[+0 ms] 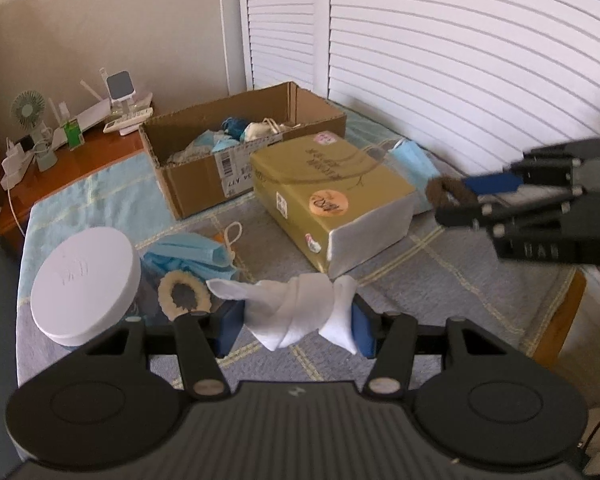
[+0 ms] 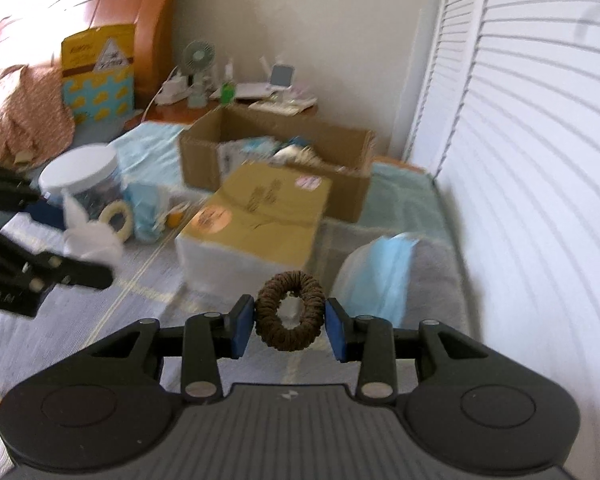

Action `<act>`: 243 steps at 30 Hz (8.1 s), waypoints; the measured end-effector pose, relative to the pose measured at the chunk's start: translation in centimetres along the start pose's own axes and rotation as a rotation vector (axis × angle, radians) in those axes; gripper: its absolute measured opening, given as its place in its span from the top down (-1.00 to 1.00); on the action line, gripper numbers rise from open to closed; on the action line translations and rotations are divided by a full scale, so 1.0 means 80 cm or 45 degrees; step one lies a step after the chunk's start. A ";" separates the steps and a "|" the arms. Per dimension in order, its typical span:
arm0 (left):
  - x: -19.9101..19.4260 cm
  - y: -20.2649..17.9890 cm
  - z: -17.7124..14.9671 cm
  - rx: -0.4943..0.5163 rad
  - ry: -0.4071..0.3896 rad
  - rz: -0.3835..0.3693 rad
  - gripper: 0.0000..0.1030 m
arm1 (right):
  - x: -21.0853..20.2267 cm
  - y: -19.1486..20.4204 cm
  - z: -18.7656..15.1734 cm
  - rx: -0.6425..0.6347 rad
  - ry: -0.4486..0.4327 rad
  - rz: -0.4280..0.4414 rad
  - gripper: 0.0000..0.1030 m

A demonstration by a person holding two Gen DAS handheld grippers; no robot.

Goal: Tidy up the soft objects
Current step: 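Carry the hair tie into the box and open the right tool while the left tool holds the sock, then carry the white sock into the box and open the left tool, then move the left tool to the folded blue face mask and grasp it, then grasp the second blue face mask with the right tool while the left tool holds its mask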

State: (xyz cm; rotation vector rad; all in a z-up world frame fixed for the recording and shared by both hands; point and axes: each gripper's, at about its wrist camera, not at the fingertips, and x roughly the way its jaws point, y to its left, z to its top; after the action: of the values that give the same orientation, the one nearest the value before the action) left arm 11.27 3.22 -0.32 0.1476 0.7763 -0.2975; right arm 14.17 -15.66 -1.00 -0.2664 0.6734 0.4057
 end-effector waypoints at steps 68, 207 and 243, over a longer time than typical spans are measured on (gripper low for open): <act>0.016 0.046 0.088 -0.048 -0.009 0.045 -0.07 | 0.040 -0.038 0.056 0.205 0.045 -0.082 -1.00; 0.143 0.089 0.123 0.274 0.629 -0.088 -0.36 | 0.104 -0.093 -0.010 0.337 0.104 -0.040 -0.55; 0.112 0.084 0.124 0.230 0.520 -0.145 -0.35 | 0.101 -0.086 0.004 0.277 0.090 0.005 0.57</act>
State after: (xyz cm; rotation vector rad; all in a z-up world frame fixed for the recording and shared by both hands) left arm 26.07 5.35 0.48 0.3421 1.1653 -0.4535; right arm 23.08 -19.44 -5.28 -0.0730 0.7807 0.3247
